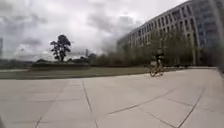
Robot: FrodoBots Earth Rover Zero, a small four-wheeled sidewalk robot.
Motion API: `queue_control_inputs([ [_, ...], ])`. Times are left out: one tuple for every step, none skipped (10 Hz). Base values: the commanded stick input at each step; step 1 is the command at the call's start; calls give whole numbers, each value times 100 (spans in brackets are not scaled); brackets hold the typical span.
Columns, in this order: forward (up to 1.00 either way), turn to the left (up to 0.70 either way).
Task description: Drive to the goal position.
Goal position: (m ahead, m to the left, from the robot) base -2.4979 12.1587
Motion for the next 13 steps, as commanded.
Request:
queue_control_inputs([
  [0, 70],
  [0, 70],
  [0, 70],
  [0, 70],
  [0, 70],
  [0, 70],
  [0, 70],
  [70, 35],
  [70, 35],
  [70, 35],
  [70, 35],
  [70, 35],
  [70, 35],
])
